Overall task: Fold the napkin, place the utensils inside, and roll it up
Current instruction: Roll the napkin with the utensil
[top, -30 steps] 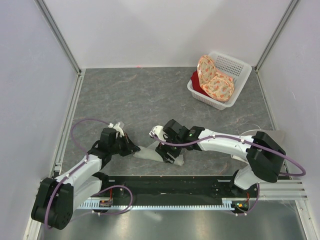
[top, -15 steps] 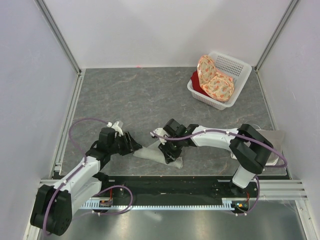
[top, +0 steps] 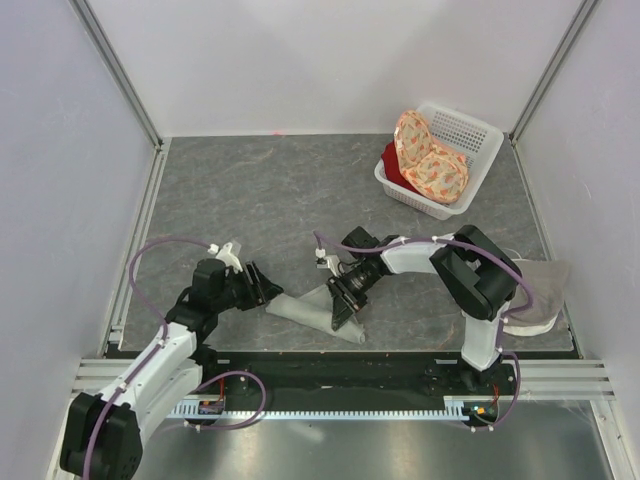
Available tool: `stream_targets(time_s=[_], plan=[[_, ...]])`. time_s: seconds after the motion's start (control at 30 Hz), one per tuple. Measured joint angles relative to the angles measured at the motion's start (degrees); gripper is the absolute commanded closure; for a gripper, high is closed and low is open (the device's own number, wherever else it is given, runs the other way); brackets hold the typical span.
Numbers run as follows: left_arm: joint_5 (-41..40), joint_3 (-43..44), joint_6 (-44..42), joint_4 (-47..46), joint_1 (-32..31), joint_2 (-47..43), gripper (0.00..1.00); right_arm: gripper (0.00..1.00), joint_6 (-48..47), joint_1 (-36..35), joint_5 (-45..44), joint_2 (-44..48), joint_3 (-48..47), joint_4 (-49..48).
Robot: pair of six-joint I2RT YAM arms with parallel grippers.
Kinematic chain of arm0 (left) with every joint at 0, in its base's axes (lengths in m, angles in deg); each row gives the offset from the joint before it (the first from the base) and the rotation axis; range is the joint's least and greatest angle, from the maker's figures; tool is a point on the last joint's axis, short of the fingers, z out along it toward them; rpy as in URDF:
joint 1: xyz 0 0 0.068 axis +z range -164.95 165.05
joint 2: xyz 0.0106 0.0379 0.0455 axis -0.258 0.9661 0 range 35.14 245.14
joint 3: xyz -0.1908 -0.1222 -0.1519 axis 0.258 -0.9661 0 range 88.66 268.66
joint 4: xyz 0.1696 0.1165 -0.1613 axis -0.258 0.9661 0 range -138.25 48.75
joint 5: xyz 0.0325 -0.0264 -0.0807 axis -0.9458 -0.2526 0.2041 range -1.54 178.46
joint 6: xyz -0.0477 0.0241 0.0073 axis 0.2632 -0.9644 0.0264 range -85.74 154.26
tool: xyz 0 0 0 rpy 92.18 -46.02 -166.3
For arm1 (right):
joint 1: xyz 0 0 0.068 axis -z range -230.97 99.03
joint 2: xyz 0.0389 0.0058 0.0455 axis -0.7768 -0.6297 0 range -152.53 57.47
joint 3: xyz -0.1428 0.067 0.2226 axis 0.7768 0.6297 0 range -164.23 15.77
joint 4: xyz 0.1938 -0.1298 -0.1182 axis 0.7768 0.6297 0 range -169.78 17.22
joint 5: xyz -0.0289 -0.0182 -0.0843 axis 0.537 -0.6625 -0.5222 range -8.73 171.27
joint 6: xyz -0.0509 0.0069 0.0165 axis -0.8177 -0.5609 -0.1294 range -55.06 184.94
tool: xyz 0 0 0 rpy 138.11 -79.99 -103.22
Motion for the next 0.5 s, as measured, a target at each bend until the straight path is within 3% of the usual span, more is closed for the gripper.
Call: stream_targets(time_s=[0.33,0.47,0.5], plan=[[1.8,-3.0,0.0,-5.4,0.0,2.4,0.51,0.69,-0.7,3.9,10.8,-7.1,-1.9,1.2],[3.1,-4.9,0.0,-9.6,0.0,4.9,0.61,0.64,-0.9,4.4,12.9,-9.0,-2.8,2.1],[3.2,-5.0,0.0,-10.5,0.0,5.7,0.69,0.61,-0.9,4.5,13.0,-9.1,-2.9,2.3]])
